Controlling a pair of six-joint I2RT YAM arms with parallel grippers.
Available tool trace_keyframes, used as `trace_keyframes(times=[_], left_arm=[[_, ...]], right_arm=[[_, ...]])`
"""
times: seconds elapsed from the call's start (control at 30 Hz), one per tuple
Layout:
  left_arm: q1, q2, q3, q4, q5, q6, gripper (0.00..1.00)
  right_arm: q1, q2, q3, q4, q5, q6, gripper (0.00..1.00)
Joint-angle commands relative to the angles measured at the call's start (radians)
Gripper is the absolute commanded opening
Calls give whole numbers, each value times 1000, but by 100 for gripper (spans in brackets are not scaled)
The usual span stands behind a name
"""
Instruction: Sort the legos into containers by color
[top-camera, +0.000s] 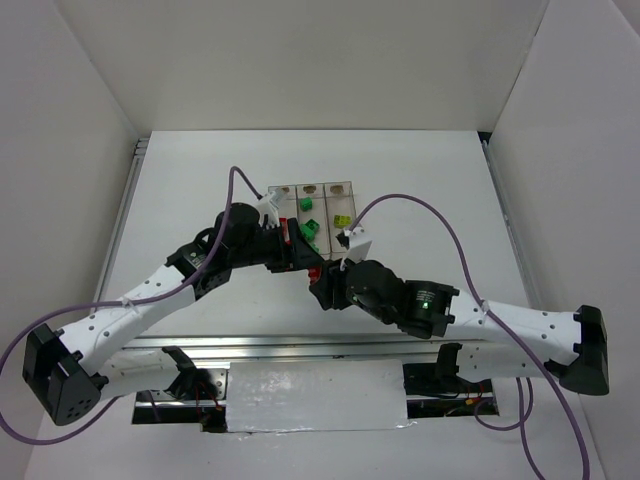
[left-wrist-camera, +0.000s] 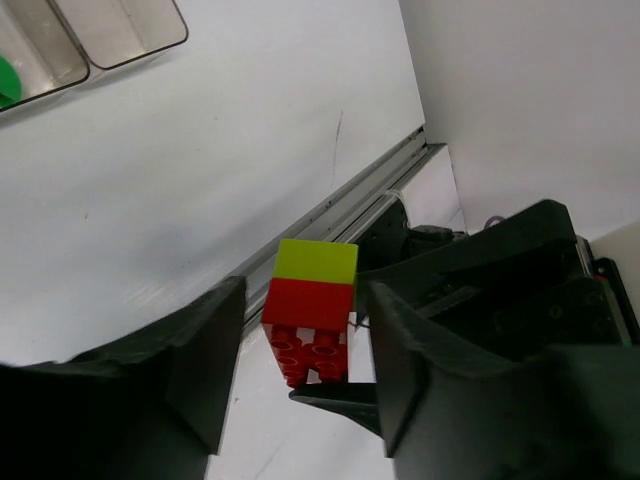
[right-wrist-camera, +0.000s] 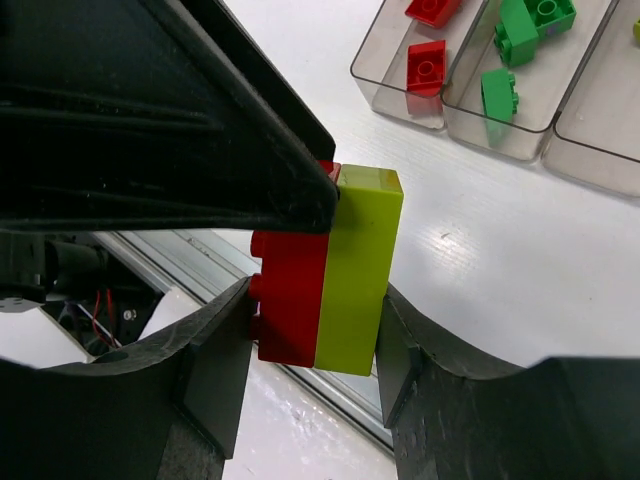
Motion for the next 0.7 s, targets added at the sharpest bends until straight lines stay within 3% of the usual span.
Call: trace_keyframes(times=[0.0,0.03,0.1,0.13,0.23,0.27,0.37,0.4,0.43,0.47,0.53,0.67], left_arm=[[-12,4,6,88,52,-11,61],[-15,4,3,96,58,-14,57],[-19,5,3,114,81,-18,39],[-21,7,3,123,93,-17,37],[-32,7,17,125,107,-9,22],[-32,5,17,128,115,-6,12],[-32,-8,18,129,109,6,0],[-32,-11,20,131,107,14,0],[-32,-14,21,125,103,20,0],[-32,-18,24,123,98,34,0],[-32,-24,26,119,81,48,0],[-27,-28,55,76,72,135,0]], right_arm=[[7,11,48,61,33,-12,0],[9,17,51,63,41,-14,0],[7,31,59,68,58,-12,0],[7,36,65,72,63,-12,0],[7,45,68,86,80,-4,0],[7,42,65,90,81,-4,0],[7,22,47,112,86,2,1],[7,16,44,117,81,0,6],[7,-2,32,124,64,-3,19],[4,-16,21,132,49,-9,67],[1,-64,-22,176,-33,-38,99],[-80,-171,-80,177,-238,-108,100]])
